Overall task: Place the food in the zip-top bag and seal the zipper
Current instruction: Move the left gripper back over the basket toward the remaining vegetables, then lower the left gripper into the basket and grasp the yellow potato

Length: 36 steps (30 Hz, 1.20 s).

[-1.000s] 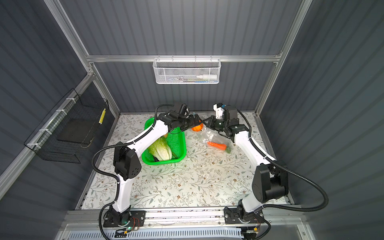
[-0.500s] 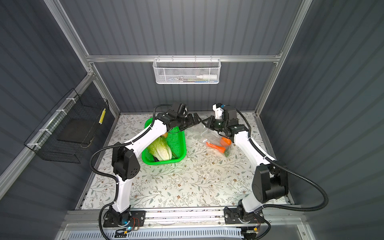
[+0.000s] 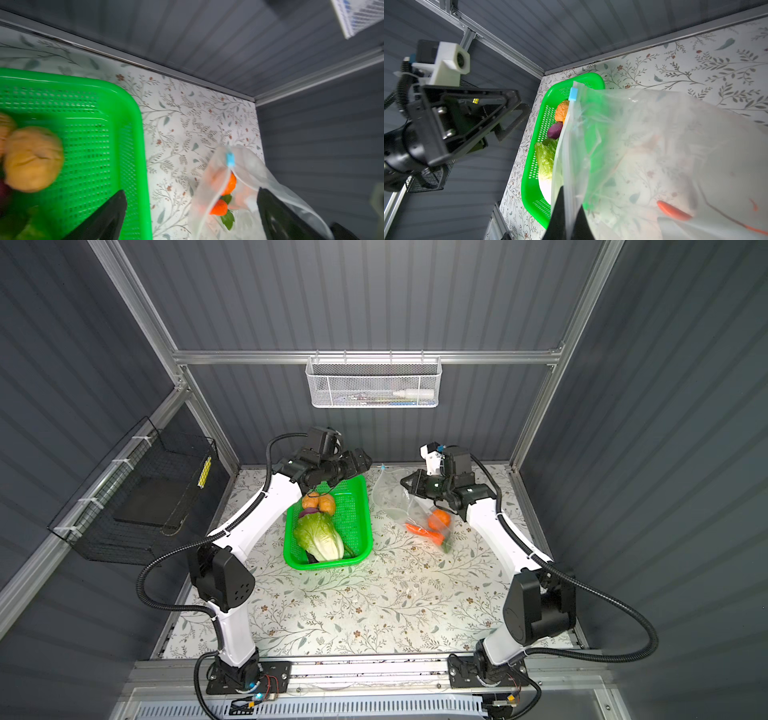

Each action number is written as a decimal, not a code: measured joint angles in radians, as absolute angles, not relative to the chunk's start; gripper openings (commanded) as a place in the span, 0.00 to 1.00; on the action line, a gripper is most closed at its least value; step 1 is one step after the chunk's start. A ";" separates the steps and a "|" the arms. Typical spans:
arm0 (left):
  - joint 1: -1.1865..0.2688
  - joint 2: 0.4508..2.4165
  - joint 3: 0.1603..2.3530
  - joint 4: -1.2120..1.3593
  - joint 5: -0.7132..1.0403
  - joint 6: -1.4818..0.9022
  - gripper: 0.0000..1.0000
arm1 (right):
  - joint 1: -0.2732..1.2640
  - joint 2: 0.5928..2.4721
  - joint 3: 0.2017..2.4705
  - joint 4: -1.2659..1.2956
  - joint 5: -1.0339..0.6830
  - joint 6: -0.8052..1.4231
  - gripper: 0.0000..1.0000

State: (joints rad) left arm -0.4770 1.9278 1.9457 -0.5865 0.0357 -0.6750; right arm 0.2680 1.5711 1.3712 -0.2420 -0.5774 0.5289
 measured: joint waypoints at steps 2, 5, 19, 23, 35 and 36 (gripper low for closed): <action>-0.435 1.926 1.916 -0.597 0.008 -0.646 1.00 | 0.271 1.574 1.371 -0.252 -0.577 0.522 0.00; -0.380 1.926 1.875 -0.627 -0.048 -0.596 1.00 | 0.271 1.582 1.371 -0.266 -0.577 0.513 0.00; -0.345 2.077 1.854 -0.671 -0.158 -0.456 0.96 | 0.271 1.599 1.398 -0.316 -0.564 0.485 0.00; -0.343 2.154 1.854 -0.680 -0.157 -0.458 0.92 | 0.271 1.599 1.412 -0.326 -0.550 0.470 0.00; -0.340 2.242 1.873 -0.641 -0.134 -0.482 0.89 | 0.271 1.599 1.412 -0.329 -0.540 0.465 0.00; -0.340 2.251 1.880 -0.640 -0.130 -0.482 0.89 | 0.271 1.599 1.412 -0.329 -0.538 0.465 0.00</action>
